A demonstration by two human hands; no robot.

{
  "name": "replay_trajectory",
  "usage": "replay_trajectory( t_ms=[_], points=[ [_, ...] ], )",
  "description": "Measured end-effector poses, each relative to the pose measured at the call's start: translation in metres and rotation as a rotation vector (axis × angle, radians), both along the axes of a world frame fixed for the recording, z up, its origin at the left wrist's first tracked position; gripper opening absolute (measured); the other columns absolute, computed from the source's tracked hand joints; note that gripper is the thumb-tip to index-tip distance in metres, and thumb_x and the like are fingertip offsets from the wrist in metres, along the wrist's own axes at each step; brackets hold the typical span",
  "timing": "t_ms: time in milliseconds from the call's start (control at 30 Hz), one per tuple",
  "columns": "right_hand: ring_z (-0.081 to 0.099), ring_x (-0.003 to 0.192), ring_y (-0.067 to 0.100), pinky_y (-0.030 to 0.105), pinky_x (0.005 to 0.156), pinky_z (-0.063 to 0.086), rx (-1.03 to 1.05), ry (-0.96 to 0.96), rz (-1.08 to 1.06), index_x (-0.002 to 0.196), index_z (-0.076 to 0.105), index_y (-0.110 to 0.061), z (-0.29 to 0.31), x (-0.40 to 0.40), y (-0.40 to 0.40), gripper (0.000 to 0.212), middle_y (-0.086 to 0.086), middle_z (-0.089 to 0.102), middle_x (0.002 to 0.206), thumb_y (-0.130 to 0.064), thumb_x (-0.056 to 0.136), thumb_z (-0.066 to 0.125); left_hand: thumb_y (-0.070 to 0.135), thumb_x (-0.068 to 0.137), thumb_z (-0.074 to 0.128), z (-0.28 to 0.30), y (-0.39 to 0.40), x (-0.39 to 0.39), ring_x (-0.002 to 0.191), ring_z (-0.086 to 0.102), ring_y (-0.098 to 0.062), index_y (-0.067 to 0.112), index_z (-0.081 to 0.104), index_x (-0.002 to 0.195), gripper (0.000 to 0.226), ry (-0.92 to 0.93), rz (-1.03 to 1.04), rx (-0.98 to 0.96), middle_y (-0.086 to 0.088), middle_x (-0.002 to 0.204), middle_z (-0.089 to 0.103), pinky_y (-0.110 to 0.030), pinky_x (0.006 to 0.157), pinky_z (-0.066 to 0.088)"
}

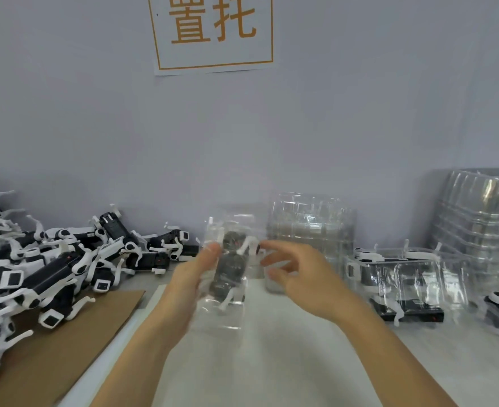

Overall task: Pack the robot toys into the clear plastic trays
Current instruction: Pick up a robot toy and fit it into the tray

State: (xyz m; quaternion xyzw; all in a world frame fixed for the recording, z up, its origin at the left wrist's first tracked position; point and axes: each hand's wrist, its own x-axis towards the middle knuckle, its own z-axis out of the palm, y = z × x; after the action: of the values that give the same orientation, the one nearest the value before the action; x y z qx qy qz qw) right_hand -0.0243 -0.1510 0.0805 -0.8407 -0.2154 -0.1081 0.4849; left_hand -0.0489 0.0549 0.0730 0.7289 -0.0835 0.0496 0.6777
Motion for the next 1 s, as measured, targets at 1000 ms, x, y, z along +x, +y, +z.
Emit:
replay_trajectory(
  t_ms=[1000],
  points=[
    [0.048, 0.121, 0.001, 0.031, 0.109, 0.037, -0.364, -0.124, 0.056, 0.134, 0.054, -0.039, -0.040, 0.001, 0.014, 0.036, -0.021, 0.057, 0.134, -0.038, 0.098, 0.050, 0.036, 0.104, 0.041, -0.049, -0.035, 0.019, 0.070, 0.071, -0.031, 0.009, 0.063, 0.107, 0.035, 0.334, 0.080, 0.092, -0.020, 0.092, 0.072, -0.039, 0.066, 0.061]
  ],
)
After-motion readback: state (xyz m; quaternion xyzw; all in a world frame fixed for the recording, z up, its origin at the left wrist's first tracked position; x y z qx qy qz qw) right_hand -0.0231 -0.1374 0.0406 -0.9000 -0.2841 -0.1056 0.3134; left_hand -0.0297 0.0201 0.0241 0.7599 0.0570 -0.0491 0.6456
